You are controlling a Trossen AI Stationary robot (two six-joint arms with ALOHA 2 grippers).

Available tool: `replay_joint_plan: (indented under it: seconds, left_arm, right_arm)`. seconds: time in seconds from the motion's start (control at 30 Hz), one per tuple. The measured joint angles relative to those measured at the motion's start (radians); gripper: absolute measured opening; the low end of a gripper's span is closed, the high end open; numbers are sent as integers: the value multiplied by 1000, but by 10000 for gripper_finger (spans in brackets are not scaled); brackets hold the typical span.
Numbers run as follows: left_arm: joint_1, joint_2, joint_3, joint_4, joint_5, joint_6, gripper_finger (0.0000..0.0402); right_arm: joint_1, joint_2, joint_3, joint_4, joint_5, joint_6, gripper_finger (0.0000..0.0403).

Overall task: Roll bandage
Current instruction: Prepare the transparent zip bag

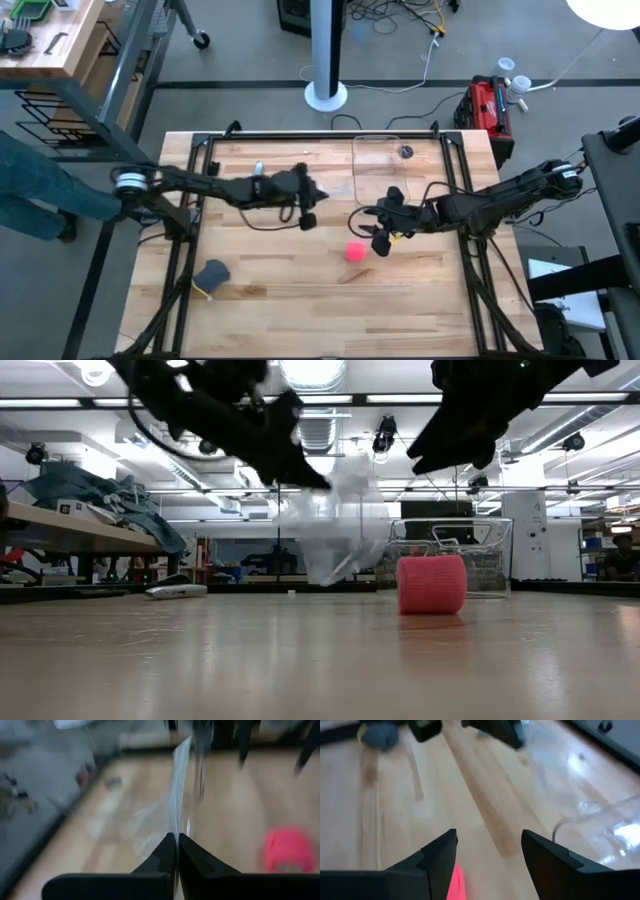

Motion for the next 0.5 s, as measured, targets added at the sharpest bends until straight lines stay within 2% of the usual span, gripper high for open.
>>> replay_joint_plan:
  seconds: [0.13,0.2,0.37,0.5]
  left_arm:
    - [1,-115,-91,97,0,-41,0]
    - [1,-165,-122,104,-1,-55,0]
    - [1,-240,-158,165,2,-102,0]
    - [1,-258,-173,264,93,-120,0]
  right_arm:
    - [0,2,-72,228,6,-33,223]
    - [0,2,-101,320,42,-56,224]
    - [-1,2,-116,423,113,-104,215]
    - [-2,3,-117,505,131,-112,206]
